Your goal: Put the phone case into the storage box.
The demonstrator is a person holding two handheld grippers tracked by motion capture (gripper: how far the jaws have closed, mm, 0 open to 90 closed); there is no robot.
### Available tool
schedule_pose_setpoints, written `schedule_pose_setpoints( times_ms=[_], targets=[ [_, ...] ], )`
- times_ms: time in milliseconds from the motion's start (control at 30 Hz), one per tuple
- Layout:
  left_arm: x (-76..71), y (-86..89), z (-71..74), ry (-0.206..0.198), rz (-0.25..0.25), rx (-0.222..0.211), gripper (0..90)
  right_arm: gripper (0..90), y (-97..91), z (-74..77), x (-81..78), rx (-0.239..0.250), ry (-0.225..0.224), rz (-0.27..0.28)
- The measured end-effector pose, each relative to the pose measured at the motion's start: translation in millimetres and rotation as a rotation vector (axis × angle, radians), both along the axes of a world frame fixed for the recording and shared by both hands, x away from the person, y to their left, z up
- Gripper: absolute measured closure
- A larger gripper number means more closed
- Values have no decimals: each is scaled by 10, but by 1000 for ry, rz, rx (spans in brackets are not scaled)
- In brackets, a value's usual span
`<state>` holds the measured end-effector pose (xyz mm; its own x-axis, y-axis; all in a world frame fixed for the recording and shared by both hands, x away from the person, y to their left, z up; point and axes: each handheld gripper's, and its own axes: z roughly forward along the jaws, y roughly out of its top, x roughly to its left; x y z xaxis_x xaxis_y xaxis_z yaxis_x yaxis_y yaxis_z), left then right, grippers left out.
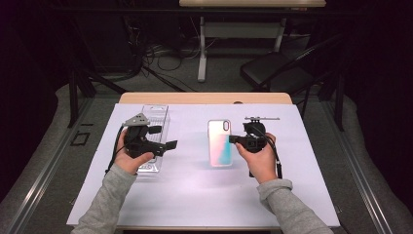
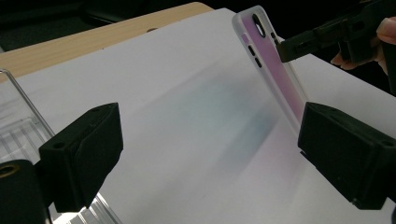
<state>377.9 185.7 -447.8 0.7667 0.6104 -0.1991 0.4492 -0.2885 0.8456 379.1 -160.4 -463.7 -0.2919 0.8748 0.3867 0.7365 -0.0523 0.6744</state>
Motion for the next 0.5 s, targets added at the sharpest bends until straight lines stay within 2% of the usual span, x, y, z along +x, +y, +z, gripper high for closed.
schedule_pose_setpoints(
  times_ms=[267, 500],
  targets=[
    [-23, -105, -32, 11, -12, 2, 69, 859, 119, -4, -51, 3, -56, 10],
    [-52, -191, -64, 18, -22, -14, 82, 860, 212, 3, -65, 27, -66, 19]
  ],
)
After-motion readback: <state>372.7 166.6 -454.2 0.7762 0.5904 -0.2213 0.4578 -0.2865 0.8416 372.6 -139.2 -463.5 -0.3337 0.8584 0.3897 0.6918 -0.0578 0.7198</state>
